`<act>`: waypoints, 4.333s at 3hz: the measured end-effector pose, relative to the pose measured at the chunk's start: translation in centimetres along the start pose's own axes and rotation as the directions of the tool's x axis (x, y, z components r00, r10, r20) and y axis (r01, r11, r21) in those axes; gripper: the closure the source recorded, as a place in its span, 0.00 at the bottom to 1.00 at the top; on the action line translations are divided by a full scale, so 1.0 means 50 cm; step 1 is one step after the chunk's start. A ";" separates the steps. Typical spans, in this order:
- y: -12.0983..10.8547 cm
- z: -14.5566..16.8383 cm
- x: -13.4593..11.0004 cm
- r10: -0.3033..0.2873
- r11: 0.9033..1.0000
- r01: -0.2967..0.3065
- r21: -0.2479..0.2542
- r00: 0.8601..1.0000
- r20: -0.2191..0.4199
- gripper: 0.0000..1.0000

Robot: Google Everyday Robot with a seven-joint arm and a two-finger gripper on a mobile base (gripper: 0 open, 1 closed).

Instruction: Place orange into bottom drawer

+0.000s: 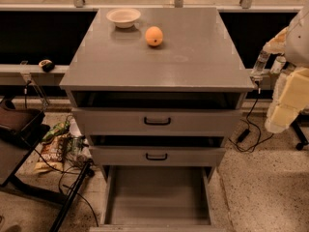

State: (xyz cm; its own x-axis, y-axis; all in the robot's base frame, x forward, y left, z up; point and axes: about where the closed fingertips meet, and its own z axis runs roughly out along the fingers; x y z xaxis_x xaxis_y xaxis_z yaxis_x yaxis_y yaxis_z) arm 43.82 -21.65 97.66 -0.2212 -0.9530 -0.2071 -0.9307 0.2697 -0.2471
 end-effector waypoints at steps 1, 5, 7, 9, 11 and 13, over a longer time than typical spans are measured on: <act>0.000 0.000 0.000 0.000 1.000 0.000 0.000 1.000 0.000 0.00; -0.345 0.069 -0.102 0.086 0.962 -0.215 0.169 0.824 0.559 0.00; -0.391 0.100 -0.121 0.115 0.955 -0.254 0.155 0.796 0.594 0.00; -0.436 0.178 -0.216 0.070 0.971 -0.203 0.125 0.745 0.664 0.00; -0.544 0.325 -0.342 0.101 0.978 -0.201 0.046 0.662 0.743 0.00; -0.590 0.429 -0.436 0.143 0.978 -0.206 -0.019 0.610 0.780 0.00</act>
Offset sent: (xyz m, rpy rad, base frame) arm 0.0536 0.0022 -0.0084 0.1209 -0.0671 0.0179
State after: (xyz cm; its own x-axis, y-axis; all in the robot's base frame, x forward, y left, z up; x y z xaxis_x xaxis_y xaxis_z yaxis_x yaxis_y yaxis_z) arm 82.35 -5.86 89.17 -0.0410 -0.4348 -0.8996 -0.8704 0.4577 -0.1816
